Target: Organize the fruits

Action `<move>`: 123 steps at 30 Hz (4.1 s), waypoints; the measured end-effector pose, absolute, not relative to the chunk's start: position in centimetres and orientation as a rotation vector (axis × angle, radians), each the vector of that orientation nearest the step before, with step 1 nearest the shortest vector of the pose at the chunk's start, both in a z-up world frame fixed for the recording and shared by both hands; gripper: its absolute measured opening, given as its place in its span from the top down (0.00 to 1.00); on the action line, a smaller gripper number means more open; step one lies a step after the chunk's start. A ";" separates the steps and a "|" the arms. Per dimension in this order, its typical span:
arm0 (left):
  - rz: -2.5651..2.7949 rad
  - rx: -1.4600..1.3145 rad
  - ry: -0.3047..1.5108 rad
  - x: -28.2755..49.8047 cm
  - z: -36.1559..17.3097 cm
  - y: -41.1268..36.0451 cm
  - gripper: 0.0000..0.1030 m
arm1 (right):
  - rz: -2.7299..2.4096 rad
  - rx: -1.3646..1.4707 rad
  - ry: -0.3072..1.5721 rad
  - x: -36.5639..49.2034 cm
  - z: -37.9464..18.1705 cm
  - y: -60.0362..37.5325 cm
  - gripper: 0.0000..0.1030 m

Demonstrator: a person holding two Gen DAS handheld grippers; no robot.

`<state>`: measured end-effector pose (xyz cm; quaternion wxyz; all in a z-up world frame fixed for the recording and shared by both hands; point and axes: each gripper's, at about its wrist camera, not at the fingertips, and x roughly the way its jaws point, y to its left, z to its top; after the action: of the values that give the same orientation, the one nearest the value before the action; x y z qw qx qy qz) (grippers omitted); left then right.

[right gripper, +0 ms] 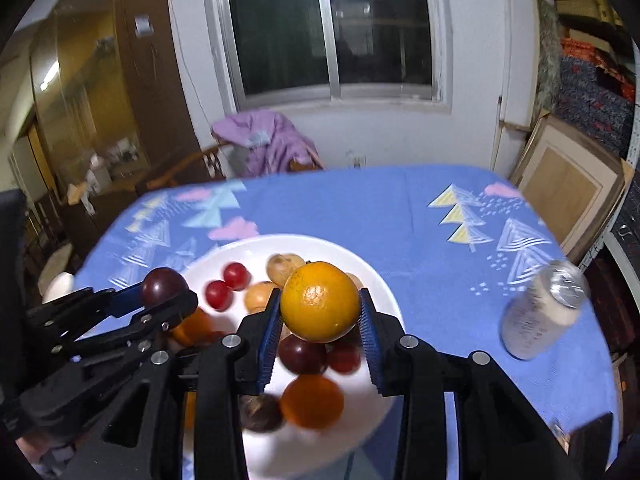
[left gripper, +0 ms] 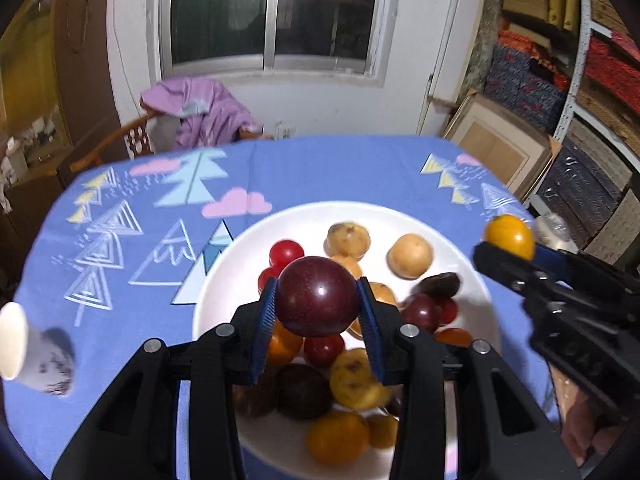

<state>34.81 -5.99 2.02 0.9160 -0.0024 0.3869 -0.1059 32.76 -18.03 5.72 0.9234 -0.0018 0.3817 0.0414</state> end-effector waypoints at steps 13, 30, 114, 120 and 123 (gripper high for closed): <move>-0.207 -0.003 0.833 37.1 -0.8 -5.4 0.45 | 0.096 -0.079 0.865 36.5 2.4 -16.0 0.62; -0.113 -0.047 0.519 19.5 11.3 -1.4 0.07 | 0.103 -0.064 0.435 16.7 16.7 -15.2 0.09; -0.110 0.134 0.635 10.1 -0.1 -4.1 0.04 | 0.024 -0.056 0.761 12.7 1.2 -16.3 0.03; -0.110 0.136 0.634 10.1 -0.1 -4.1 0.04 | 0.026 -0.058 0.762 12.7 1.1 -16.2 0.03; -0.112 0.134 0.631 10.1 0.0 -4.1 0.04 | 0.027 -0.059 0.761 12.6 1.1 -16.2 0.03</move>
<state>10.08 -4.06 -0.04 0.9470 0.0656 0.3097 -0.0551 12.64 -16.17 1.15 0.9279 -0.0286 0.3715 0.0129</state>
